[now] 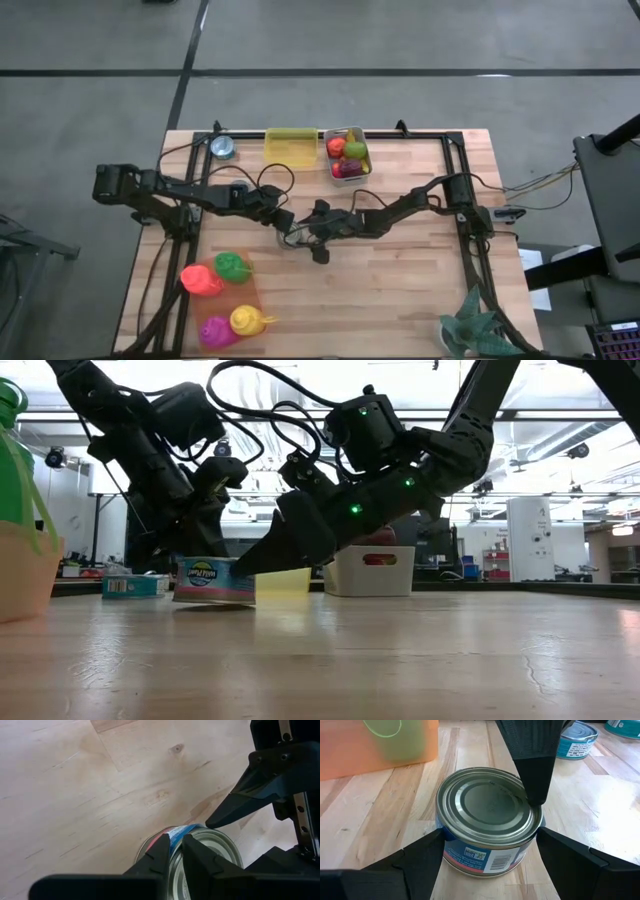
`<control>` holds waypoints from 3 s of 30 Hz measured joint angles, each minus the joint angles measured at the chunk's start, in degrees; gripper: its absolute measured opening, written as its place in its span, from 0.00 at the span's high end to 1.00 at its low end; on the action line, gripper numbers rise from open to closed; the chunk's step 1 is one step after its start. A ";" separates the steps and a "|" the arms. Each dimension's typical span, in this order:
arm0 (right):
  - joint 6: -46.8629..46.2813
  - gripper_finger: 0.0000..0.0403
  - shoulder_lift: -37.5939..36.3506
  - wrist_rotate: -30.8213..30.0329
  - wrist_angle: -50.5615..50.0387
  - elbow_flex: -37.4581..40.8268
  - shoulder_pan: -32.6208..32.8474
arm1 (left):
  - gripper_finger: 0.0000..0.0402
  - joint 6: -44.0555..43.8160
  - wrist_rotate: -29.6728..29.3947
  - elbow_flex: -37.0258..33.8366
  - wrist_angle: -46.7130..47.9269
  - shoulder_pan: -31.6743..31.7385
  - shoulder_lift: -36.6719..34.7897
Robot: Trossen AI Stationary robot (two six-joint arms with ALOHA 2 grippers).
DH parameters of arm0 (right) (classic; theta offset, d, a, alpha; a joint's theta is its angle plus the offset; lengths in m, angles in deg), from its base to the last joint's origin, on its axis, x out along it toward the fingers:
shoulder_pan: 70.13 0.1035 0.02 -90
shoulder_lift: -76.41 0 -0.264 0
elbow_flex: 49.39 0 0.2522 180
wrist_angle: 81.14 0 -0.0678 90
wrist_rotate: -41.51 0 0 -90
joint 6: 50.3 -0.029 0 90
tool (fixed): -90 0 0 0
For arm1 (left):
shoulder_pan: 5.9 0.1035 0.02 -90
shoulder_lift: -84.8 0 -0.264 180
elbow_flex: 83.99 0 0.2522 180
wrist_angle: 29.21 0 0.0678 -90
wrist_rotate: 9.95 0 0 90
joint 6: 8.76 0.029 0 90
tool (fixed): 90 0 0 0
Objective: Pick & Place Food Item
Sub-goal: Put the blue and pink tuna can into the yellow bin
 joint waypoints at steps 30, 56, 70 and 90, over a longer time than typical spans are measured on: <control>4.45 0.24 -1.79 -6.69 3.95 -3.58 -0.30 | 0.89 0.07 -3.91 -0.26 0.16 0.01 -0.72; 3.50 0.24 -0.41 -10.27 0.37 -3.78 -4.96 | 0.89 0.17 -4.12 -0.26 0.19 0.04 -0.76; 3.95 0.24 -2.60 -10.93 -5.03 -3.69 -4.98 | 0.89 10.48 -3.67 0.39 0.71 0.19 -7.05; 3.14 0.24 -29.09 -2.77 -6.76 17.92 -5.09 | 0.89 28.38 -5.47 5.01 0.56 -0.17 -24.30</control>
